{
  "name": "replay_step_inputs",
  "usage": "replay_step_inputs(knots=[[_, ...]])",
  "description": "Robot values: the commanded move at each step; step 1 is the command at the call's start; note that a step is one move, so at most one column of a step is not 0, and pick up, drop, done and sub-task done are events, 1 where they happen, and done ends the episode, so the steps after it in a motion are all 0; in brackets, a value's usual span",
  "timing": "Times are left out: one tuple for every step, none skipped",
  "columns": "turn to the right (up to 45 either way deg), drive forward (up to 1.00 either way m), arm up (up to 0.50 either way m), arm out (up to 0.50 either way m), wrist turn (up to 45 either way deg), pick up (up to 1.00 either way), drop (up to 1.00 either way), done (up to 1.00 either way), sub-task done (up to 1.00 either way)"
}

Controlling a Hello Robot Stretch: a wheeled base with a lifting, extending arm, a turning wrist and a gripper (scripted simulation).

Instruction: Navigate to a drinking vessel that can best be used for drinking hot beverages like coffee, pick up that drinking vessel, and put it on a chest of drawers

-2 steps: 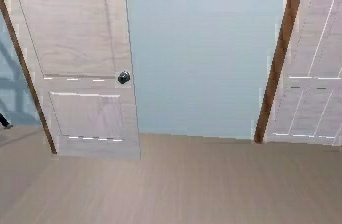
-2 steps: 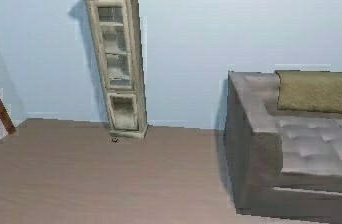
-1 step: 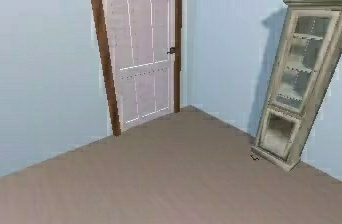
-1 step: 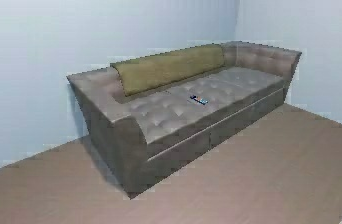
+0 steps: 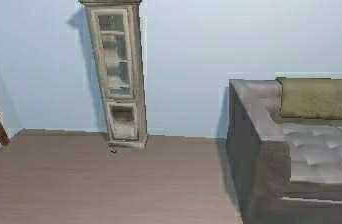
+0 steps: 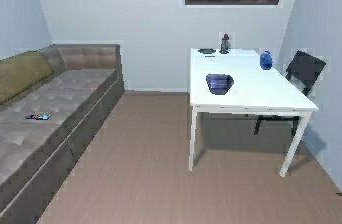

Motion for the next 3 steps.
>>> replay_step_inputs(knots=[[12.0, 0.0, 0.0, 0.0, 0.0, 0.0, 0.0, 0.0, 0.0], [0.0, 0.05, 0.0, 0.0, 0.0, 0.0, 0.0, 0.0, 0.0], [-45.0, 0.0, 0.0, 0.0, 0.0, 0.0, 0.0, 0.0, 0.0]])
